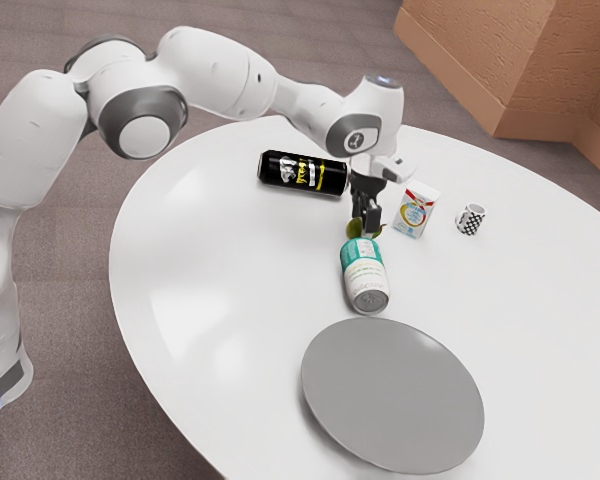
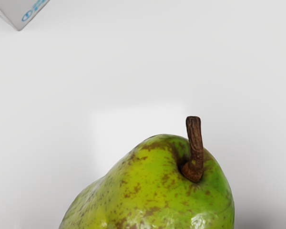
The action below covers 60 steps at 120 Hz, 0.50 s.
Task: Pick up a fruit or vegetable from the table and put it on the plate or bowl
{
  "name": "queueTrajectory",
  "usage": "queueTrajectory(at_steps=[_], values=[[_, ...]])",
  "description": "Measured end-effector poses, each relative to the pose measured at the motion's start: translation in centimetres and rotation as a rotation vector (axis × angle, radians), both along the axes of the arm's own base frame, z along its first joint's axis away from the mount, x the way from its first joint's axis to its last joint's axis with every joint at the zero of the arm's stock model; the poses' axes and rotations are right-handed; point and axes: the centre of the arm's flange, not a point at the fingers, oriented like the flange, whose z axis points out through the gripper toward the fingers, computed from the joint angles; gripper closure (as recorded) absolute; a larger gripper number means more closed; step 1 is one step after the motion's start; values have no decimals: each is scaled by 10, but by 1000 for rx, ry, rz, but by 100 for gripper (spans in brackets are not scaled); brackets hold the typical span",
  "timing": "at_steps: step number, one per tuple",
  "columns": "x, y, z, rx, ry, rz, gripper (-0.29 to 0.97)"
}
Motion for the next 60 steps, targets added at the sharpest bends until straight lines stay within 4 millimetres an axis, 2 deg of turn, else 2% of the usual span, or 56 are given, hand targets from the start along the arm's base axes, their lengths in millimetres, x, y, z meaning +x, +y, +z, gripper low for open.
queueTrajectory(at_steps=[25,36,44,52,60], values=[[0,0,-6,-14,3,8,23],[1,2,-13,-18,12,13,29],[1,1,-16,-20,15,16,39],[1,1,-13,-19,11,18,41],[0,1,-2,-18,-3,20,43]])
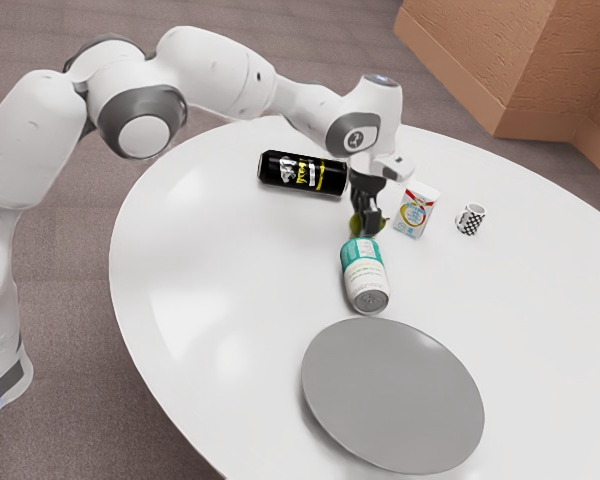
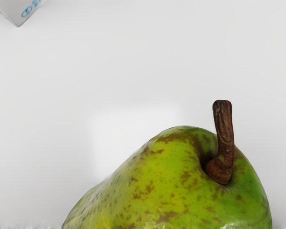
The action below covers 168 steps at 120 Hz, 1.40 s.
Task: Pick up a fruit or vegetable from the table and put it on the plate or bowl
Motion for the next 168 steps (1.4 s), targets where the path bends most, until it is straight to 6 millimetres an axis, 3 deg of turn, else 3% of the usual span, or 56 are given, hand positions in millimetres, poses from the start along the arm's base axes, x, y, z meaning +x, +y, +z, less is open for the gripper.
queueTrajectory(at_steps=[7,17,24,33,49,68,87,127,140,153,168], values=[[-3,-4,25,2,-30,-5,44],[-9,-27,65,9,-71,-42,42],[-13,-58,91,20,-93,-92,42],[-16,-108,110,31,-107,-171,42],[-24,-184,123,38,-114,-289,42],[-31,-212,129,43,-114,-334,42],[-43,-273,132,56,-119,-432,42],[-60,-337,128,70,-113,-533,42],[-62,-343,128,72,-113,-541,42],[-63,-343,129,66,-113,-544,21],[-64,-342,131,61,-113,-544,9]])
